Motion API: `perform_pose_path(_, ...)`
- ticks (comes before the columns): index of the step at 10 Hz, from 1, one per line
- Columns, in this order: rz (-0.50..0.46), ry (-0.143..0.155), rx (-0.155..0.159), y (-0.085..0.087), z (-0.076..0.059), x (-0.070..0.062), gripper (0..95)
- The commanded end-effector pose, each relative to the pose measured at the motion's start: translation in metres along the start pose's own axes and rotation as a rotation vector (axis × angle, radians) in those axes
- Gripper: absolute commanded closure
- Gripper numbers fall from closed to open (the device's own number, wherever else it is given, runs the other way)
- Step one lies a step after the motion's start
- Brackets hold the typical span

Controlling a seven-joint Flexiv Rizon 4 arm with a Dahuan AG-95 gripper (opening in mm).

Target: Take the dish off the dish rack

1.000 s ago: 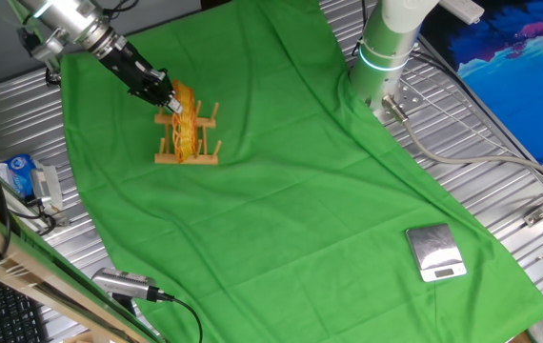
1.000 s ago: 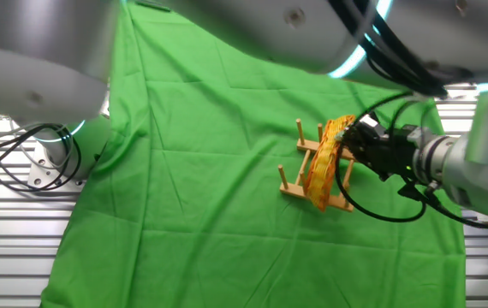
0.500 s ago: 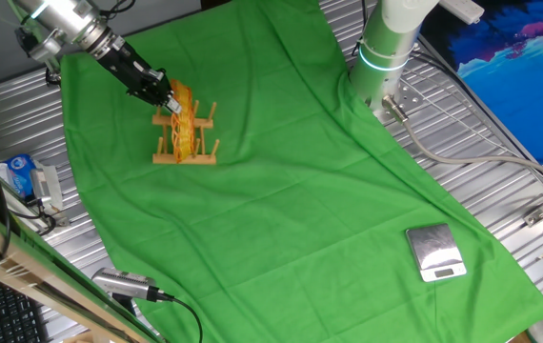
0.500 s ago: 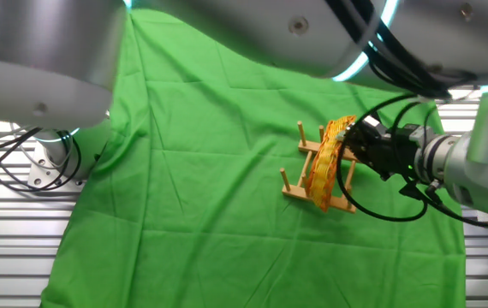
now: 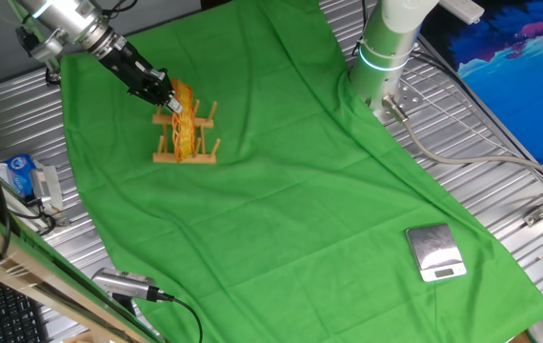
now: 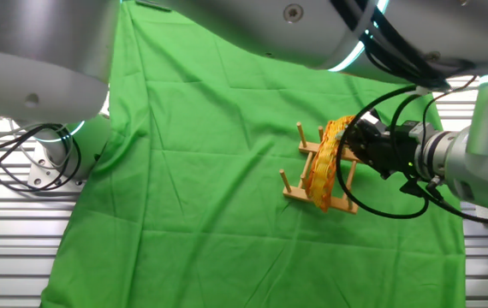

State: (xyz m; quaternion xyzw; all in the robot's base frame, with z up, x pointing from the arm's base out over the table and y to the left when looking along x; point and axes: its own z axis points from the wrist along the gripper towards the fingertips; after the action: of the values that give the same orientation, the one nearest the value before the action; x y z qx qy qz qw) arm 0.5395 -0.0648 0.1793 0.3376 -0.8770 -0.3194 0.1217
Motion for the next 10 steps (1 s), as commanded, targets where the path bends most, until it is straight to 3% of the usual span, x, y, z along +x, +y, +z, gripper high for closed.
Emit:
perform_pose_path(1, -0.003, 0.001, 0.008, 0.0014, 0.0009, 0.0014, 95.0)
perform_pose_path(10, -0.005, -0.003, 0.008, 0.004, 0.0019, 0.0023, 95.0)
